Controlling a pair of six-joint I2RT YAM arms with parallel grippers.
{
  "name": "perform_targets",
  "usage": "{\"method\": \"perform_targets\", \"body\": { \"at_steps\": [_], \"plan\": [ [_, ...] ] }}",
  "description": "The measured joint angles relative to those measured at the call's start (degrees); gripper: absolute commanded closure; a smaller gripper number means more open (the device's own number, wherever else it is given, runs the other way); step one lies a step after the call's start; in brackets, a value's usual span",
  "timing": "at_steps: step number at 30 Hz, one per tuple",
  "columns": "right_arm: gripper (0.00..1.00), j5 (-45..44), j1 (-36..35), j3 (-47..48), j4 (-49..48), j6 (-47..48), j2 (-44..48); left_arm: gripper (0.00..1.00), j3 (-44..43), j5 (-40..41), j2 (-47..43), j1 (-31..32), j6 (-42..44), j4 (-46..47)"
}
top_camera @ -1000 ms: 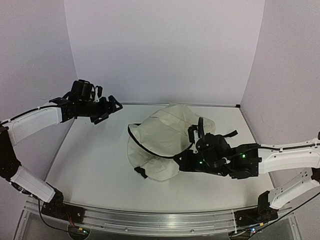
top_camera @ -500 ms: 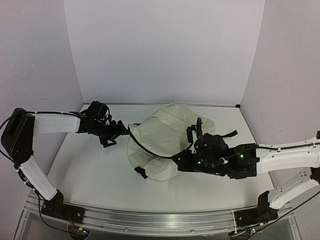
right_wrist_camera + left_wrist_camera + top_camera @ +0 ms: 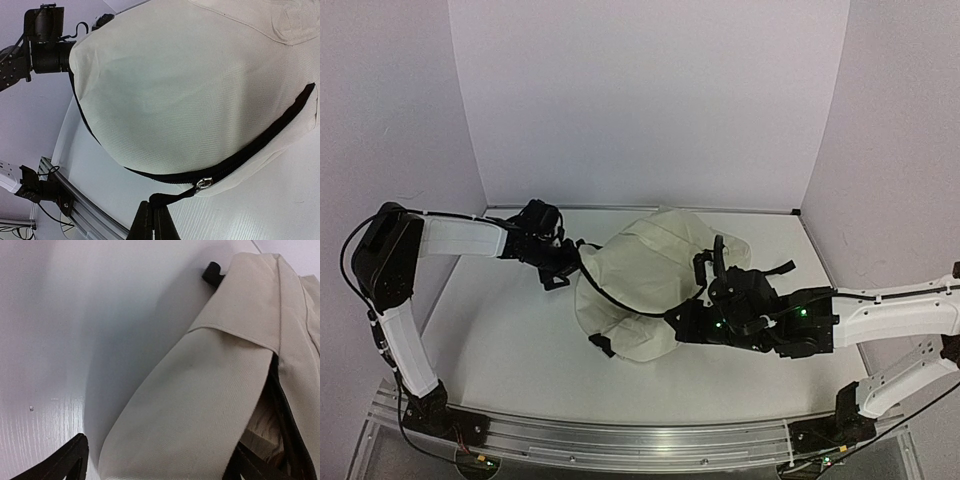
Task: Pack the student bag
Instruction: Zip the student bag at the center of the board.
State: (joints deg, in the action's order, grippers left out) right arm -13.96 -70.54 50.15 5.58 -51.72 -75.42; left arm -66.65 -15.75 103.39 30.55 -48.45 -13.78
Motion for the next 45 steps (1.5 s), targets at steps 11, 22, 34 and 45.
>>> {"method": "perform_targets", "body": {
  "at_steps": [11, 22, 34, 45],
  "plan": [
    [1.0, -0.61, -0.02, -0.44, 0.02, -1.05, 0.9, 0.68, -4.26, 11.43, 1.44, 4.02, 4.0, -10.23],
    [1.0, -3.63, 0.81, -1.6, 1.51, -6.29, 1.7, 1.0, 0.94, 3.43, -7.17, 2.67, 6.56, -7.3],
    [1.0, -2.03, 5.92, -3.61, 2.71, -9.94, 5.25, 1.0, 13.77, -18.38, -13.4, -3.54, 8.28, 10.82],
    [1.0, -1.86, 8.15, -4.35, 3.06, -11.85, 7.67, 1.0, 14.53, -28.41, -14.73, -6.1, 12.13, 18.88]
  ]
}}
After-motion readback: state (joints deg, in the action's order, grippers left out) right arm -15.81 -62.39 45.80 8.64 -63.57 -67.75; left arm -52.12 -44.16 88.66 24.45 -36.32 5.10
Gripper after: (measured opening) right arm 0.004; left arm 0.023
